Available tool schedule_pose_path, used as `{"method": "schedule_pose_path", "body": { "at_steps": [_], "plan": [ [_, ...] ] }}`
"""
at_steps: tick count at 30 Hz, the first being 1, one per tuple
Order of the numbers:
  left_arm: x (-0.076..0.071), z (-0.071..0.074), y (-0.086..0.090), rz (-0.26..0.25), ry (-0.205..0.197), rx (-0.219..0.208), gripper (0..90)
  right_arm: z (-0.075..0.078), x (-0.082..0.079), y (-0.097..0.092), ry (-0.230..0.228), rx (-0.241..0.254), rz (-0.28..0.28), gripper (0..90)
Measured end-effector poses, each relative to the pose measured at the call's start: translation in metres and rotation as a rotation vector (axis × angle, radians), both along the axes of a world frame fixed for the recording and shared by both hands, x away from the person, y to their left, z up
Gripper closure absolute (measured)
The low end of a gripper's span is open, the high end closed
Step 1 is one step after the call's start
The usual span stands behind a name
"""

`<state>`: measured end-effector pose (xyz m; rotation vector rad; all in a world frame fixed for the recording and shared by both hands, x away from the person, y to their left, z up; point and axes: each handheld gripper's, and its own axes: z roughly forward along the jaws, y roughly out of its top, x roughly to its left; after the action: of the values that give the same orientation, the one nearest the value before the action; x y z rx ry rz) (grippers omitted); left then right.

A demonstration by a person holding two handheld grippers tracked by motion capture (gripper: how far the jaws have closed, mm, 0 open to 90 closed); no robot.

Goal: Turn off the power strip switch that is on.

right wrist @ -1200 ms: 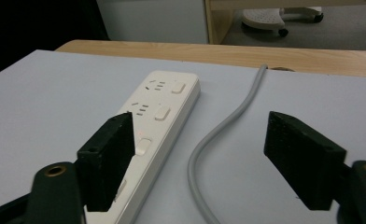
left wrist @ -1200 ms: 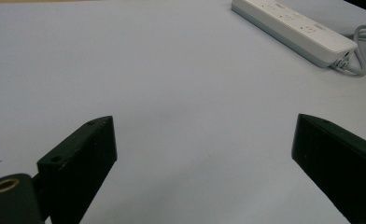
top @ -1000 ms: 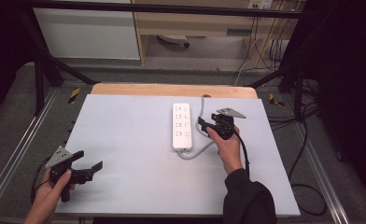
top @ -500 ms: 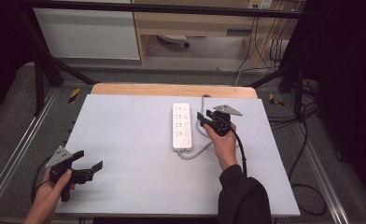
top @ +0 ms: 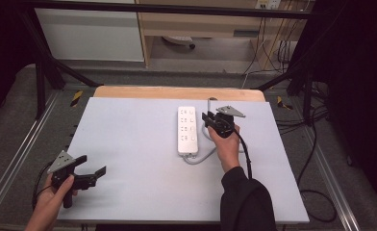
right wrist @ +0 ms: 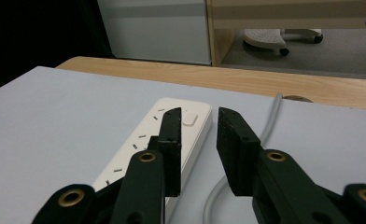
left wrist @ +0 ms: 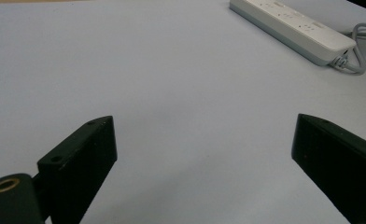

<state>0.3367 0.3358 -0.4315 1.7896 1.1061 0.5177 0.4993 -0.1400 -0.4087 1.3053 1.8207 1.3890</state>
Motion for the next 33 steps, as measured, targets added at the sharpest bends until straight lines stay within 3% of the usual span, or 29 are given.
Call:
{"method": "schedule_pose_path", "body": {
  "at_steps": [10,18,33],
  "plan": [
    [0.0,0.0,0.0,-0.002,-0.001,0.001,6.8,-0.002,0.003,0.009,-0.031,-0.031,0.021,83.3],
    [0.0,0.0,-0.001,-0.004,-0.006,0.012,6.8,-0.008,0.005,0.013,-0.009,-0.031,0.033,89.1],
    [0.0,0.0,-0.001,-0.005,-0.007,0.015,6.8,-0.009,0.008,0.027,0.004,-0.046,0.064,90.0]
  ]
}}
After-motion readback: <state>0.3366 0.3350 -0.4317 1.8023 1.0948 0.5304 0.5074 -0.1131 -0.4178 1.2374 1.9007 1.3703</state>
